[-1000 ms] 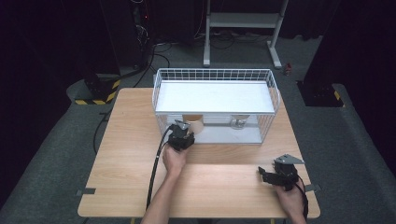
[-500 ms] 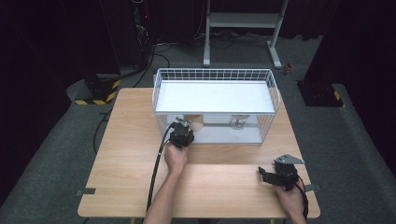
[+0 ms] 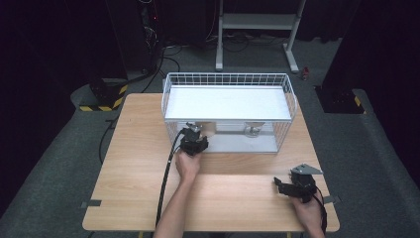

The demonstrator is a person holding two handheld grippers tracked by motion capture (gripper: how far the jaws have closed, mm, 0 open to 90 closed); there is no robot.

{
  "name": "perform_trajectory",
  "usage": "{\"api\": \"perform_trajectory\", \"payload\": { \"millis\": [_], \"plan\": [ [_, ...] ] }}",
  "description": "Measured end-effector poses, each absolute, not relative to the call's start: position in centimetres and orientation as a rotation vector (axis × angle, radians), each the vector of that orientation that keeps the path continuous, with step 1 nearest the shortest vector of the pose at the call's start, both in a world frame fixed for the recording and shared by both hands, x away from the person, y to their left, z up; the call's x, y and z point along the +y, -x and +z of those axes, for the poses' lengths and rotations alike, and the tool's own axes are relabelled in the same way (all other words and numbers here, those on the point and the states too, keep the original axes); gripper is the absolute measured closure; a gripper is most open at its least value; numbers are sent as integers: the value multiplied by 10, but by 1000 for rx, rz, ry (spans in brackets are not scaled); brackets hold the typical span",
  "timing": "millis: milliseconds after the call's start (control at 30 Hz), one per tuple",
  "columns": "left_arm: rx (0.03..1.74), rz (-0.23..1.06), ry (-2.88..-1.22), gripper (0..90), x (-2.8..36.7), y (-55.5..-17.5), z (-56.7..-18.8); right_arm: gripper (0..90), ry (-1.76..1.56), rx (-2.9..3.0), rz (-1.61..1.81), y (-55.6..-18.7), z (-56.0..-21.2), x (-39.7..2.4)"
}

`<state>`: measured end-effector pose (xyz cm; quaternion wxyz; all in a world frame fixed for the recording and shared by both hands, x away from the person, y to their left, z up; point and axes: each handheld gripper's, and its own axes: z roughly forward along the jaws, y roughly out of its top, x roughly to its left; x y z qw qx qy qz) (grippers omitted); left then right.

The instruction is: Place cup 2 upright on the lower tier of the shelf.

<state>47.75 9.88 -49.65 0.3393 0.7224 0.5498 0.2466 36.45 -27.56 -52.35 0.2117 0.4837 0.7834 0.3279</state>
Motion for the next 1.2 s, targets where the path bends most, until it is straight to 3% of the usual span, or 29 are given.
{"api": "perform_trajectory", "payload": {
  "millis": [133,300,1200],
  "plan": [
    [1409,649,-1883,338,100,-472,-493,228,-1349,2175,910,-364,-523,-275],
    [1375,642,-1875,281,104,-464,-487,228,-1347,2175,910,-364,-523,-276],
    [1285,611,-1819,211,123,-433,-471,228,-1347,2175,910,-364,-523,-276]
  ]
}}
